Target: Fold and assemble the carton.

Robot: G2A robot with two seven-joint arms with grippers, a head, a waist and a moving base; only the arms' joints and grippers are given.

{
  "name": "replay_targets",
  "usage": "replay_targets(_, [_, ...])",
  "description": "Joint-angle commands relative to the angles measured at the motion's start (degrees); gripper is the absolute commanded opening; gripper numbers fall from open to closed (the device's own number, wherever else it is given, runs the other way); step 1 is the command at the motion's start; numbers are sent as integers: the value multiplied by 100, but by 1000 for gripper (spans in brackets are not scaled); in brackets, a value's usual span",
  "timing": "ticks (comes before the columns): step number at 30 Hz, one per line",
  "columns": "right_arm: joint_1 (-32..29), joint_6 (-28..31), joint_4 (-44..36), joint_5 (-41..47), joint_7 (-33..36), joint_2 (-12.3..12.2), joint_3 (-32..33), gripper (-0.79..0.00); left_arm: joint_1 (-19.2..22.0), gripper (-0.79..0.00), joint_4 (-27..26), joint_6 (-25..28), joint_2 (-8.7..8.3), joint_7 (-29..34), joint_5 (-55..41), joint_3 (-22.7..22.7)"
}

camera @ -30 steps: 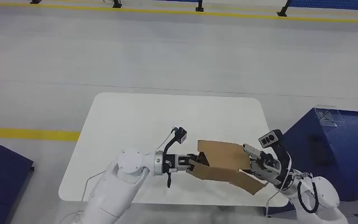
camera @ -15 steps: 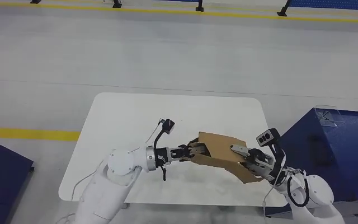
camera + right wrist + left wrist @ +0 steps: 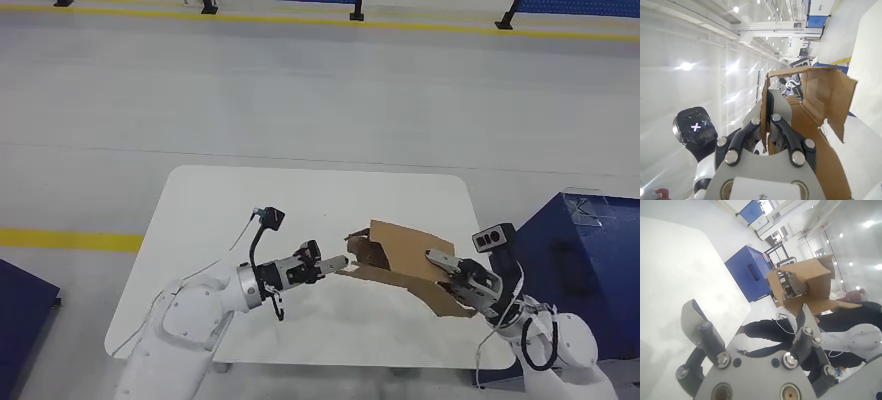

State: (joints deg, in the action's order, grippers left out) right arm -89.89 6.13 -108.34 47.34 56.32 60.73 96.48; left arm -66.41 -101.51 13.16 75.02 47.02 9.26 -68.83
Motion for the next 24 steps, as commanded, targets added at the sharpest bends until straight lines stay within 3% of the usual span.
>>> replay_targets(1, [-19,189,-7,-19,84,1,53,-785,-131,0,-283,-55,-30,-21,210,-48])
replay_targets(5, [-109,838,-66,-96,344,12,140,-785,-347,0,-783,-159,-76,-115,477,-124])
replay_targets(10, [-255,989,-143,44,611,11,251,-785,-381,0,-976,-306,-108,-34,464,-116])
replay_targets(24, [-368,975,-216,139,883,11,307,-785,-15,0,-525,-417,-108,-35,26,188])
